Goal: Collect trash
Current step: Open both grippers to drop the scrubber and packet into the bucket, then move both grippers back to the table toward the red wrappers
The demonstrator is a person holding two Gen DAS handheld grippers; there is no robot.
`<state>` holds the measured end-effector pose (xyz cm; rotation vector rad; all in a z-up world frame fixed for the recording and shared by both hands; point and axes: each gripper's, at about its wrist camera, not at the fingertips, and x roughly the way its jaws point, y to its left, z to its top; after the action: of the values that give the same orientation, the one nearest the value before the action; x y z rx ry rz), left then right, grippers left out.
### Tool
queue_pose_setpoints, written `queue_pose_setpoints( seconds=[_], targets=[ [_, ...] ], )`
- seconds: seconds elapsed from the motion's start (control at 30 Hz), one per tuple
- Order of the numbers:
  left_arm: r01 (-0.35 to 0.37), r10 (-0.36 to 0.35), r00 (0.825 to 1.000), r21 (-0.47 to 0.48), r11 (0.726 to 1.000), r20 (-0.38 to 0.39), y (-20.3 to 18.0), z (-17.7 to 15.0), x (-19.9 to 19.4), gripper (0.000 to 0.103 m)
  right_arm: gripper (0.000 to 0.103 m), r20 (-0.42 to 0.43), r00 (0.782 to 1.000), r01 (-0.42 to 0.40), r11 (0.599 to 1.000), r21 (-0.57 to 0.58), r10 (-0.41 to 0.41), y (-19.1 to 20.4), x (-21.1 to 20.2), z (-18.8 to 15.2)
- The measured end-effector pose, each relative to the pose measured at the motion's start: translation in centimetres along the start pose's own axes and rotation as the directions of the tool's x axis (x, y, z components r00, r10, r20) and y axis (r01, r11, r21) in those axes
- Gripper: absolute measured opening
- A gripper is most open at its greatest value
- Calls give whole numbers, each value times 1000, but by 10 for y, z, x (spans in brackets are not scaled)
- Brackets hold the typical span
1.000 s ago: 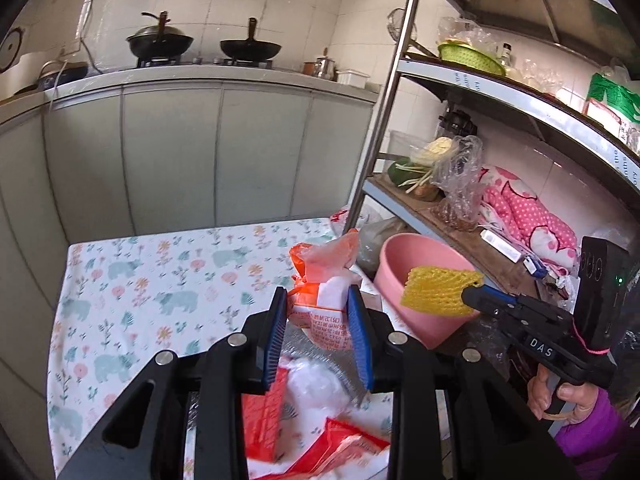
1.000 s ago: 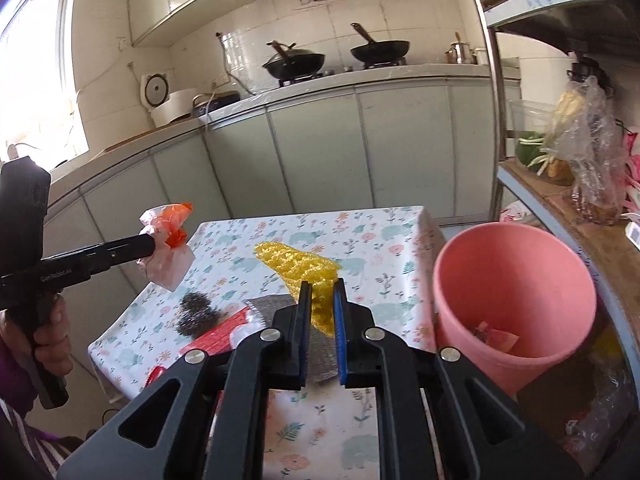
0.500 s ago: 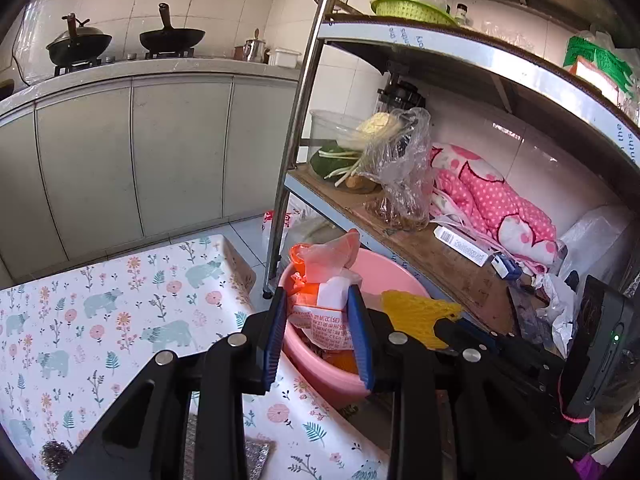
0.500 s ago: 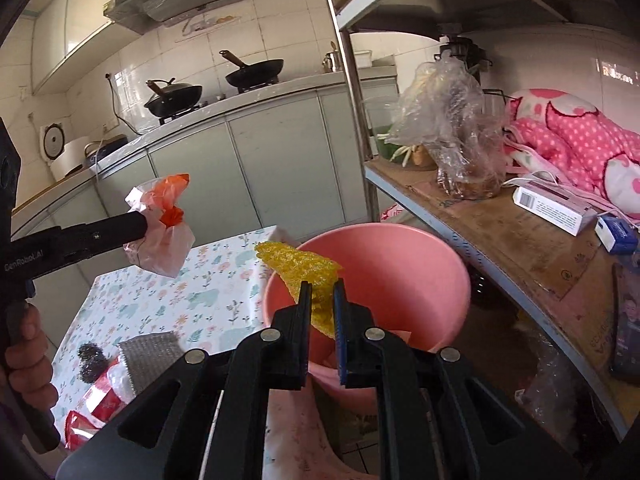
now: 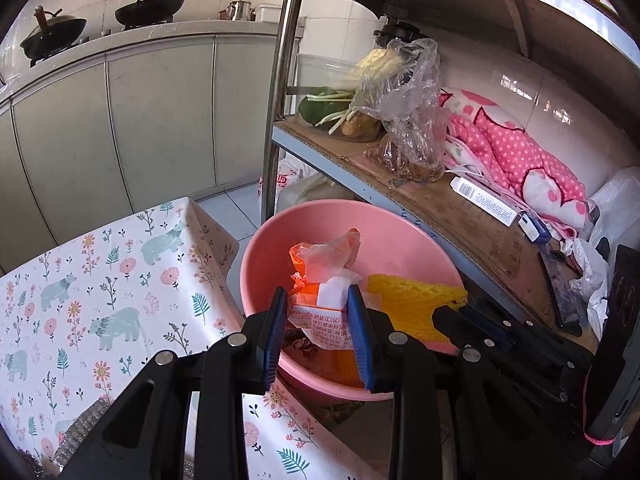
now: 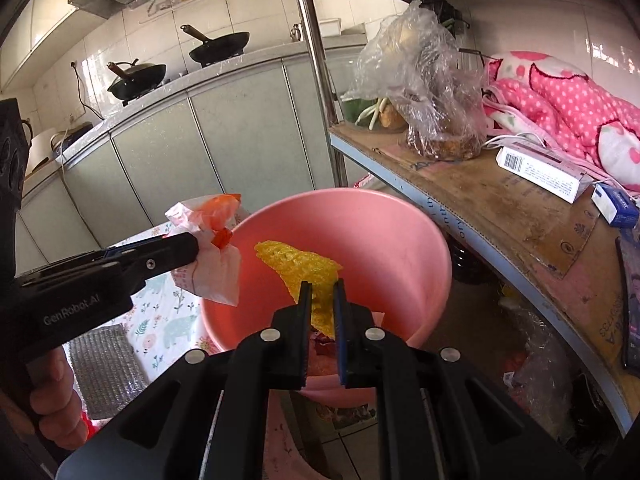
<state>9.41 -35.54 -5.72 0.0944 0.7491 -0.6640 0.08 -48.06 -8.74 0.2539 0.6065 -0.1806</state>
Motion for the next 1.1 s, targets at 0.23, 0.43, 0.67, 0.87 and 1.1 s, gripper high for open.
queue_pose_setpoints(
  seconds=[0.23,0.43,0.67,0.87,1.1],
  targets=[
    [-20,21,1000,40,999,-16,-7,-4,9,32,11,-25,1000,20,1000,14,-19,-6,10,-3],
    [-41,42,999,44,998,-23,-12,-2,11,36,11,-31,999,27,1000,13,-27,-7,13,-5],
    [-30,30,999,41,999,-12,-14,2,6,39,22,-61,998,36,999,27,-35,-10,18,-5],
    [-29,29,1000,51,998,10,-18,5,-4,39,27,-61,998,32,999,20,-31,-9,16,-6],
    [-22,21,999,46,999,34,-20,6,-22,39,27,-49,998,29,1000,11,-28,-4,5,-5]
  ],
)
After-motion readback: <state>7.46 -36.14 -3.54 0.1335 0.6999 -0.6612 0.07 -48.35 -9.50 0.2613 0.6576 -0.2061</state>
